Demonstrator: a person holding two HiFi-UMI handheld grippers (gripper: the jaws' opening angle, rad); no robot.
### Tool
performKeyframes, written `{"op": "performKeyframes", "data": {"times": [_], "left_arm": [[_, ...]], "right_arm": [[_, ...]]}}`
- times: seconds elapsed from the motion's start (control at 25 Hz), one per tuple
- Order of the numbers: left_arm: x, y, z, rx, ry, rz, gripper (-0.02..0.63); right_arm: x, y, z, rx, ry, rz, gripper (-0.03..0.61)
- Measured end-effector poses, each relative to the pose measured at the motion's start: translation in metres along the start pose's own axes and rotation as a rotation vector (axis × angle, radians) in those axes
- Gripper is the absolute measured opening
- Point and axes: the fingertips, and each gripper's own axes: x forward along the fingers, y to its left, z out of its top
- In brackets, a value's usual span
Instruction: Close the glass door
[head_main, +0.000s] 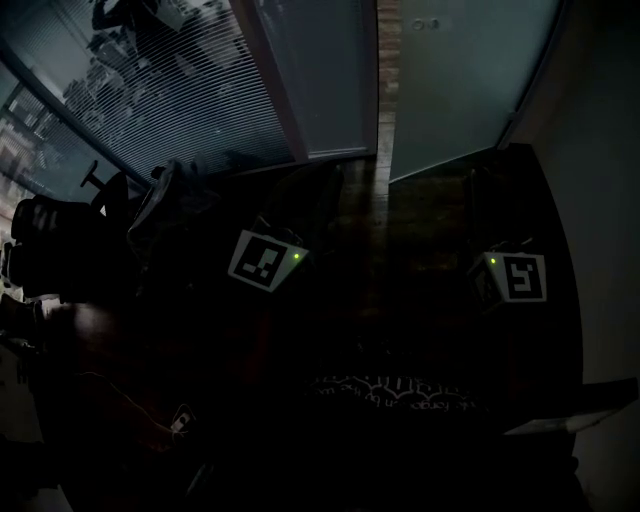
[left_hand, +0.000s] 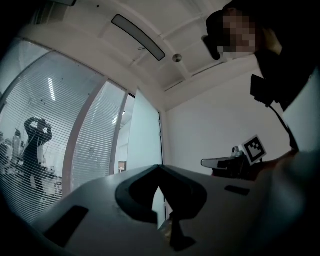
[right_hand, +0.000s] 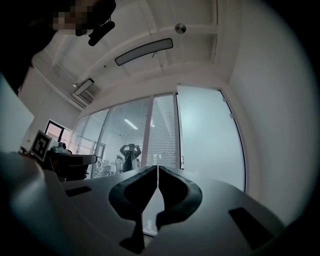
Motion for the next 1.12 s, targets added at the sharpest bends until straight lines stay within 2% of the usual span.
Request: {"op": "performKeyframes", "data": {"times": [0.2, 0.68, 0.92, 1.12], "left_arm": [[0.01, 0.027, -0.004, -0.015, -0.002, 0.0, 0.002], [0.014, 0.029, -0.012, -0.028, 0.002, 0.005, 0.002], [0.049, 0.044, -0.016, -0.017, 0.008, 0.031, 0.002], [0.077, 0.046, -0.019, -0.01, 0.011, 0.022, 0.002]], "right_arm": [[0.024, 0.003, -0.001, 0.0, -0.002, -0.005, 0.003], [0.031, -0.004, -0.012, 0.001, 0.013, -0.006, 0.005], [0.061, -0.03, -0.016, 0.009, 0.013, 0.015, 0.005], [0.079, -0.05, -0.019, 0.016, 0.011, 0.019, 0.005]]}}
